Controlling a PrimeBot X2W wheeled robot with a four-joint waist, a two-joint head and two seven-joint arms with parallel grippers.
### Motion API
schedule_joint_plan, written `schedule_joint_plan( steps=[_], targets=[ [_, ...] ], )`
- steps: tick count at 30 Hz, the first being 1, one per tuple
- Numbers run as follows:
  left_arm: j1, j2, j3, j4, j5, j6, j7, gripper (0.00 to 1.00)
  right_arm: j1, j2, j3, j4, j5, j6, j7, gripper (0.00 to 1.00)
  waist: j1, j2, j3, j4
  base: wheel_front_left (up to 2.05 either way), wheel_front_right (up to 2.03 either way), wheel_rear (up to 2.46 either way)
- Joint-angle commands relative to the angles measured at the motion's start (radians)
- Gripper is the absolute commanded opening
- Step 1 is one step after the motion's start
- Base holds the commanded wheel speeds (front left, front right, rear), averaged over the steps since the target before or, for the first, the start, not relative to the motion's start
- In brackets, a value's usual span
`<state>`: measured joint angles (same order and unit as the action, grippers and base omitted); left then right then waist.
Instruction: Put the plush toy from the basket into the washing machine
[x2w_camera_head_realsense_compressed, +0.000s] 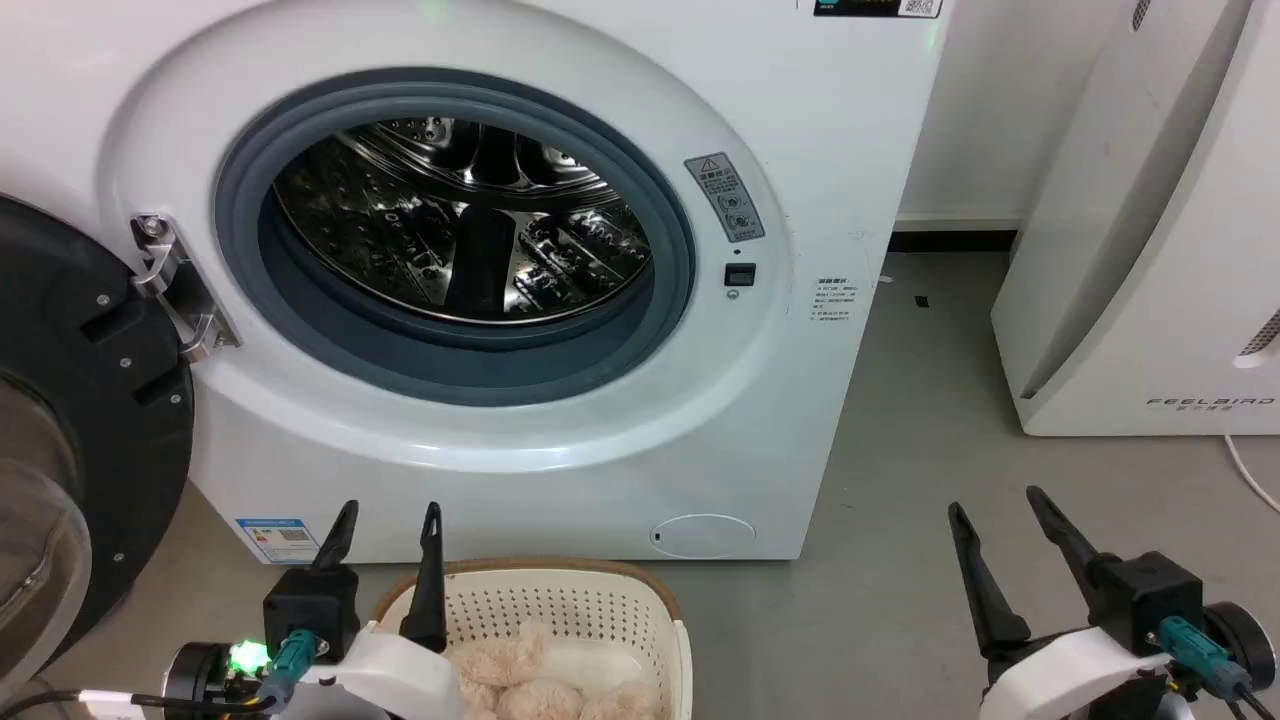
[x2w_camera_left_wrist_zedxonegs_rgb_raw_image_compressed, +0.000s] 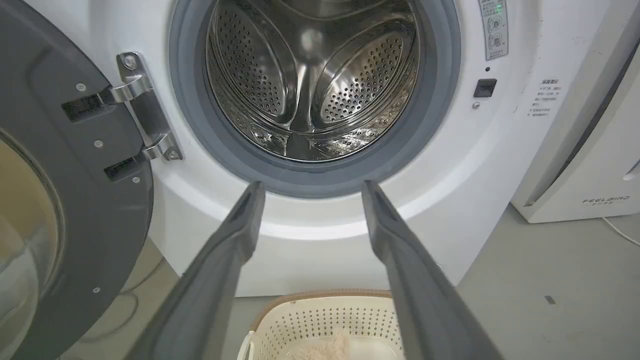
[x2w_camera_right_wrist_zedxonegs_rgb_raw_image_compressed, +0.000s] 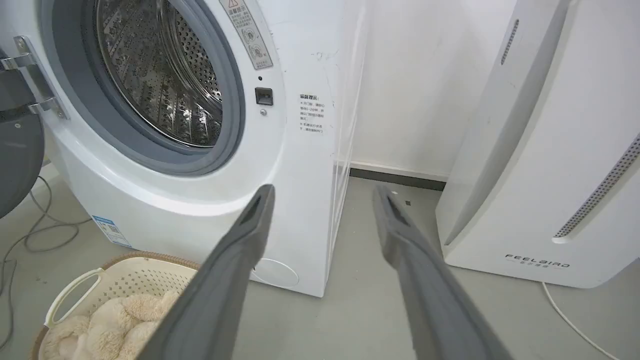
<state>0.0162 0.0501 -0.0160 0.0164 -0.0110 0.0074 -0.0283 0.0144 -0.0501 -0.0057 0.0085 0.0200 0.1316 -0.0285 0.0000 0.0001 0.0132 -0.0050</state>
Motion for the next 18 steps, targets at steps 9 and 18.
schedule_joint_plan(
  steps=[9, 18],
  targets=[
    [-0.012, 0.0, -0.014, 0.032, -0.018, 0.0, -0.028, 1.0, -0.015, 0.0, -0.009, -0.002, 0.012, 0.0, -0.028, 1.0, 0.0, -0.0001, 0.028, -0.005, 0.0, 0.0, 0.0],
    [-0.031, 0.0, -0.026, 0.069, -0.031, -0.005, -0.047, 1.0, -0.024, 0.0, -0.002, 0.004, 0.026, 0.0, -0.047, 1.0, 0.0, -0.0001, 0.062, -0.01, 0.0, 0.0, 0.0]
  ],
)
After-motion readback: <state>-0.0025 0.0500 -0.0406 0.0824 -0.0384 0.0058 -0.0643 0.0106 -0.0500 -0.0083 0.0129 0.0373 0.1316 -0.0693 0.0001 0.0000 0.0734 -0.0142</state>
